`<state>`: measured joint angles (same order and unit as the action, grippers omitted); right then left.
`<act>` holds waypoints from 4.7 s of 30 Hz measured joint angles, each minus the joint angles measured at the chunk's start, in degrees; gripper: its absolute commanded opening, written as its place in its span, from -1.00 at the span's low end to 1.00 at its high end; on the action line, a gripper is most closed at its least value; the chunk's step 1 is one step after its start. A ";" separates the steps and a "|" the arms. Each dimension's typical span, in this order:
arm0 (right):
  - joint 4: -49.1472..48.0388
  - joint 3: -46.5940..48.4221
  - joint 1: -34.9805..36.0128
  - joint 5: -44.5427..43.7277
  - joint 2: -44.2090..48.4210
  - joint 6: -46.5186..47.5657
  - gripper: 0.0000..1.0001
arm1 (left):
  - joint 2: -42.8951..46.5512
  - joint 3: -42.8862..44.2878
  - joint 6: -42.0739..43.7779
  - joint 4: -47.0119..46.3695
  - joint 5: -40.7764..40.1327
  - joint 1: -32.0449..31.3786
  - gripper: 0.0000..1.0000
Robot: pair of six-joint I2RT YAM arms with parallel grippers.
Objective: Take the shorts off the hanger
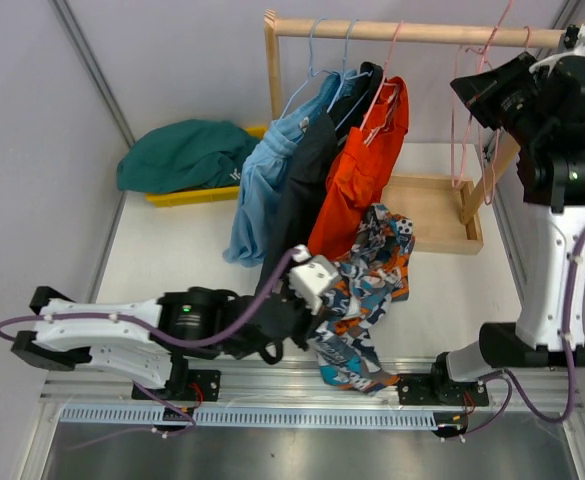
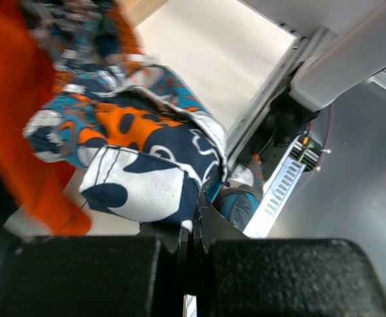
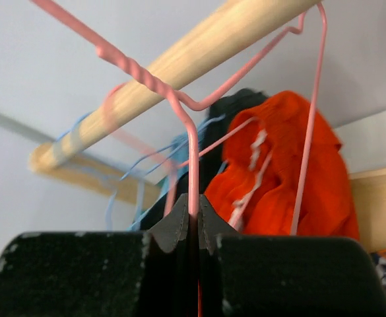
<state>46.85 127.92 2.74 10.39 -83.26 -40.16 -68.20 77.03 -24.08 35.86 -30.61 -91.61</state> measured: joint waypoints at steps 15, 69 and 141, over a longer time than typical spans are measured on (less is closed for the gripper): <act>-9.99 -17.59 -4.83 6.01 -0.35 -2.80 -1.00 | 9.60 8.61 -19.21 38.18 -18.75 -2.23 -1.00; -21.03 -63.21 -7.85 16.04 31.76 4.37 0.99 | -43.67 22.75 5.95 -29.94 10.01 85.26 0.99; 8.46 -4.55 18.10 -27.52 16.87 15.13 0.98 | 28.13 -28.30 6.62 -6.58 27.82 82.51 0.99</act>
<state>55.31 123.37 20.84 -17.12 -66.39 -25.04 -40.07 48.73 -17.45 29.28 -2.79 -9.10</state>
